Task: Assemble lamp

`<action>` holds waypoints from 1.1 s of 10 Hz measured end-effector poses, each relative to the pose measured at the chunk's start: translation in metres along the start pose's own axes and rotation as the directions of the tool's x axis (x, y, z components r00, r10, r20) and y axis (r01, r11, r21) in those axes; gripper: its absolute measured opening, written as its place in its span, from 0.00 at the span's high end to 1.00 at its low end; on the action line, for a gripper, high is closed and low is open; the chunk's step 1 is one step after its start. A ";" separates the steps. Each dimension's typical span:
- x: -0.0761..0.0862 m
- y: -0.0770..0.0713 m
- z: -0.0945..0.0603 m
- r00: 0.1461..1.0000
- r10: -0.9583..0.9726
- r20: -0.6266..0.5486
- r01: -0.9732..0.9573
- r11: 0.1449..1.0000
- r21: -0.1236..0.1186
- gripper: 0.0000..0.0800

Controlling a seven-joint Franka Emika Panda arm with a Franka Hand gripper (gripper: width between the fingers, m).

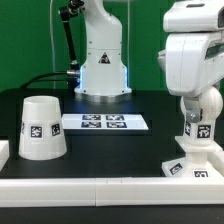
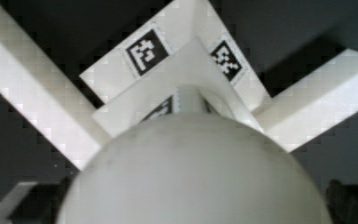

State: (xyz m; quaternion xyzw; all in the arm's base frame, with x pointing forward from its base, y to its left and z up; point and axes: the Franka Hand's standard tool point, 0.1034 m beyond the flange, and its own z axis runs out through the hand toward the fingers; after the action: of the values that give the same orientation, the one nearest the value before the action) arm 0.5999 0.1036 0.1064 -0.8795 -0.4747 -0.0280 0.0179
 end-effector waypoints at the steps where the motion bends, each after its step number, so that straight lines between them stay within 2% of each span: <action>1: 0.000 0.001 -0.001 0.999 -0.050 -0.001 0.050 0.999 -0.002 0.13; 5: 0.001 0.000 0.000 0.982 -0.189 0.022 0.190 0.982 -0.016 0.13; 7: 0.000 0.001 0.001 0.981 -0.191 0.025 0.192 0.981 -0.017 0.16; 8: -0.001 0.001 0.001 0.981 -0.191 0.025 0.191 0.981 -0.016 0.28; 10: -0.001 0.002 0.001 0.989 -0.149 0.023 0.149 0.989 -0.019 0.28; 11: -0.004 0.005 0.001 0.994 -0.112 0.015 0.112 0.993 -0.028 0.28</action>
Offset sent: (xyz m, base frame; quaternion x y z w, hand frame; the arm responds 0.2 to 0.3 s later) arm 0.0025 0.0068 0.0032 -0.0237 -0.0089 -0.1554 0.9875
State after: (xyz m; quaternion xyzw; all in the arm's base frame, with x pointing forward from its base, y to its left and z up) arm 0.6017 0.0976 0.1054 -0.8518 -0.5230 -0.0301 0.0007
